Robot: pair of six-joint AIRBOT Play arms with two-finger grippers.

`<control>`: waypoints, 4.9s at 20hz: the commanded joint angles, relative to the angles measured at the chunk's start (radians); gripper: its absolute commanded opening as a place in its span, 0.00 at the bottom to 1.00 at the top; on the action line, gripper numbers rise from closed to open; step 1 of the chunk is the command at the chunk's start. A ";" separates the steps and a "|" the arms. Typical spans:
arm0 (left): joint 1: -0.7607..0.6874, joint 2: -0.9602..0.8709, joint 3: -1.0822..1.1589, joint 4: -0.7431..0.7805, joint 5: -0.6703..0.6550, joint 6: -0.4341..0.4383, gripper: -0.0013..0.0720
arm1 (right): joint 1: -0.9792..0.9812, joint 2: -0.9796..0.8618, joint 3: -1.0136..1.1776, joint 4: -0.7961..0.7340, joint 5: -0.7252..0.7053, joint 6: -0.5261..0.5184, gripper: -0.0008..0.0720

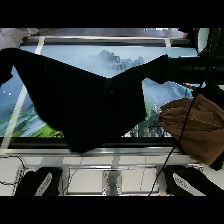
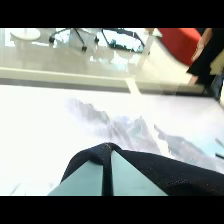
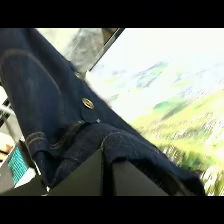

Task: Fold the clothes and pants, and hang the long-sleeved shirts on hangers.

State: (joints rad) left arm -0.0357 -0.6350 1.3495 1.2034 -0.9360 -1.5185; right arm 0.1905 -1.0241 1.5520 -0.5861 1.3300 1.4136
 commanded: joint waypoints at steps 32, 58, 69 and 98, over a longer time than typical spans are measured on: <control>-0.212 -0.459 -0.500 0.002 -0.072 -0.001 0.04 | -0.053 -0.708 0.010 -0.604 -0.055 -0.120 0.04; -0.229 -0.180 -0.547 0.030 -0.044 -0.127 0.99 | -0.414 -0.667 0.031 -0.128 0.014 -0.058 0.78; -0.230 -0.182 -0.547 0.029 -0.044 -0.260 0.99 | -0.361 -0.994 0.033 -0.039 0.059 -0.167 0.98; -0.229 -0.182 -0.547 0.031 -0.044 -0.255 0.99 | -0.433 -0.813 0.539 -0.047 0.232 0.007 0.04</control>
State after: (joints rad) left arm -0.2653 -0.8177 0.8021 1.2335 -0.9802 -1.7775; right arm -0.1509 -1.9121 1.9644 -0.6315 1.4662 1.3369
